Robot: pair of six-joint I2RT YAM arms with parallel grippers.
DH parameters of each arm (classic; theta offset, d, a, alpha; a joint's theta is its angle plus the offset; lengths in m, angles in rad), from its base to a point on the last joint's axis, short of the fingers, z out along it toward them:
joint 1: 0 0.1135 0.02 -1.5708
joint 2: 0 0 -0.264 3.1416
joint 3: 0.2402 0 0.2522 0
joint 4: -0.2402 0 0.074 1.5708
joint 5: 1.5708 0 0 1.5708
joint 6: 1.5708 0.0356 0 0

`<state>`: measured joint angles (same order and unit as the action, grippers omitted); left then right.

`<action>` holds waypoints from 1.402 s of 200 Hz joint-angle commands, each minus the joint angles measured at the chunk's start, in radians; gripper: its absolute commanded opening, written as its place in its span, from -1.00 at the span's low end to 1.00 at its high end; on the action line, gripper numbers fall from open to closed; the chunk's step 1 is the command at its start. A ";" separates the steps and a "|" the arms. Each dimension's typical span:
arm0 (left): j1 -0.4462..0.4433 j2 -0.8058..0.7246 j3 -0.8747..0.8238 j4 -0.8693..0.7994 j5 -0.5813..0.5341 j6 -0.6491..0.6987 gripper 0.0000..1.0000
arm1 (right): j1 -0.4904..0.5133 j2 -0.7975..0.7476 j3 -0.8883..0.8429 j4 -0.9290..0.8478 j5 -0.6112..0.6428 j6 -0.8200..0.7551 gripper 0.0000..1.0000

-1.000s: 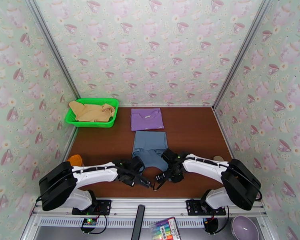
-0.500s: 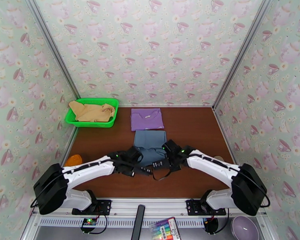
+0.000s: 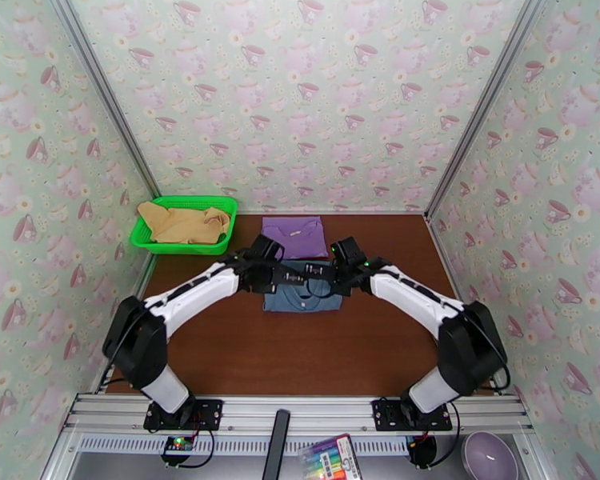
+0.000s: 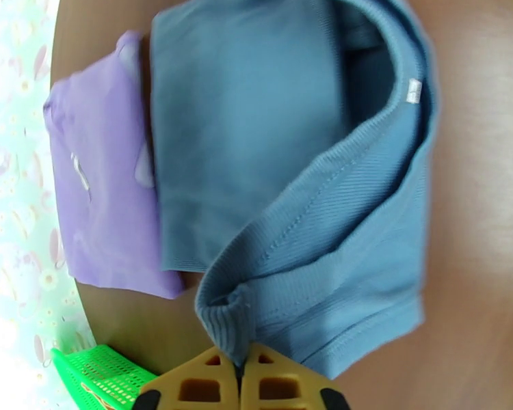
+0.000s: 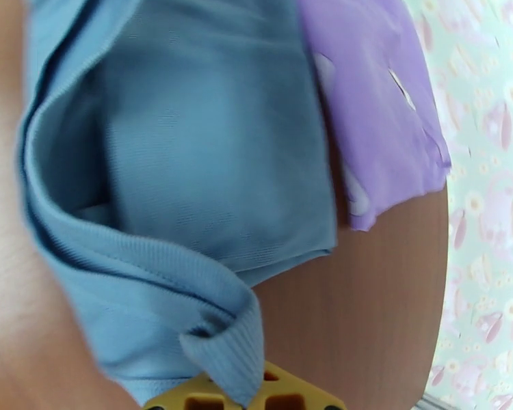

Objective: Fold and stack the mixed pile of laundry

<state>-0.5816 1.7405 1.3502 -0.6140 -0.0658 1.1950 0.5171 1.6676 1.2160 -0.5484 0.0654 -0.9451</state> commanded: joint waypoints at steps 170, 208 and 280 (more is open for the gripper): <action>0.061 0.434 0.290 0.180 0.026 0.060 0.11 | -0.050 0.358 0.231 0.305 -0.087 0.161 -0.09; 0.058 0.362 0.334 0.282 -0.102 -0.116 0.35 | -0.093 0.264 0.314 0.197 -0.063 0.355 0.01; 0.020 -0.052 0.299 0.181 -0.388 -0.754 0.83 | -0.135 -0.083 0.315 -0.167 -0.135 0.776 0.21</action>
<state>-0.5529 1.8301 1.6463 -0.2863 -0.3508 0.8093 0.3809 1.5921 1.4868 -0.4664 -0.0154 -0.4015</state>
